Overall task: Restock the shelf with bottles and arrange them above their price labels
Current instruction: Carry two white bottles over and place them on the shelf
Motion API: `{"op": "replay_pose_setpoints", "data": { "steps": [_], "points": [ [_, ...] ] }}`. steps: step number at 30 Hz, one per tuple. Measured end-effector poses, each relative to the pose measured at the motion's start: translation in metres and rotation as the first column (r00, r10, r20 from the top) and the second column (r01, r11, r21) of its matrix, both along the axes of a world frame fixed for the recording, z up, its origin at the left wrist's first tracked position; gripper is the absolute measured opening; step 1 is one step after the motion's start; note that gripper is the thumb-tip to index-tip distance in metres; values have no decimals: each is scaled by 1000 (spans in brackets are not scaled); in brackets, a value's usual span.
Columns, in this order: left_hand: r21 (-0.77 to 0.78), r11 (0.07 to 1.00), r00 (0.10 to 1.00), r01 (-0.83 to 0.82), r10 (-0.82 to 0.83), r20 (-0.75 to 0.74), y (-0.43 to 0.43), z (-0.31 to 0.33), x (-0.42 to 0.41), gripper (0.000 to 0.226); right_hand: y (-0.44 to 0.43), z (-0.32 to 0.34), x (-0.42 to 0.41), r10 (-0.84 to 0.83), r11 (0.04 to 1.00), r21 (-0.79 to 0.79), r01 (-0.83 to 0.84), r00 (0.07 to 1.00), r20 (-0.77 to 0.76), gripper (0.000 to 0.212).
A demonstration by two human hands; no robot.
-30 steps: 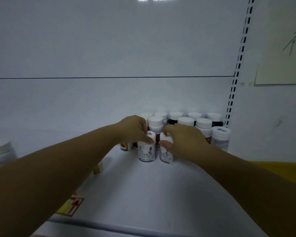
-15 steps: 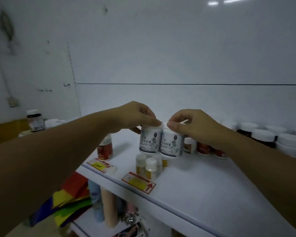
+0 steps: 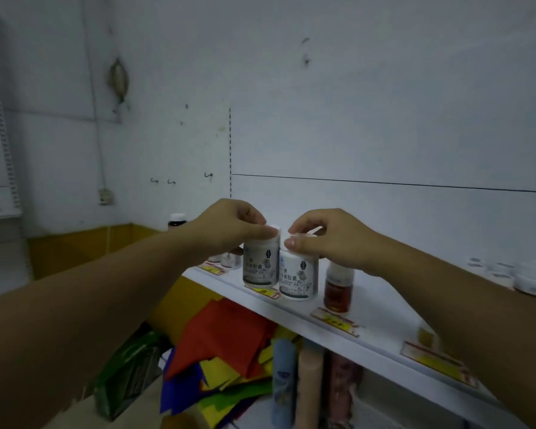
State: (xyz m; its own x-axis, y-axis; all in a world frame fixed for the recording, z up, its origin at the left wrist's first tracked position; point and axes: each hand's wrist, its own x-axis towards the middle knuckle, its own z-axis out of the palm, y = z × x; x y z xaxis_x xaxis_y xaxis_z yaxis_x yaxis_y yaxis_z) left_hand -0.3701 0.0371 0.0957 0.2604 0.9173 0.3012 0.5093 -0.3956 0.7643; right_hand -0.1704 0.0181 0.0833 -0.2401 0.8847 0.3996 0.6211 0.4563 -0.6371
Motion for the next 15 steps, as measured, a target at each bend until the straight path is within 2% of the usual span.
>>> {"op": "replay_pose_setpoints", "data": {
  "steps": [4, 8, 12, 15],
  "points": [
    [-17, 1000, 999, -16, 16, 27, 13, -9, -53, 29, 18, -8, -51, 6, 999, -46, -7, 999, -32, 27],
    [-79, 997, 1000, -2, 4, 28, 40, -24, -87, 29, 42, -15, -85, -12, 994, -106, 13, 1000, 4, 34],
    [-146, 989, 1000, 8, -4, 29, 74, -39, -103, 27, 76, -20, -104, -39, 995, -90, 41, 999, 15, 32],
    [-120, 993, 999, -13, 16, 30, 103, -38, -110, 24, 102, -18, -111, -33, 999, -41, 34, 999, 28, 31]
  ]
}}
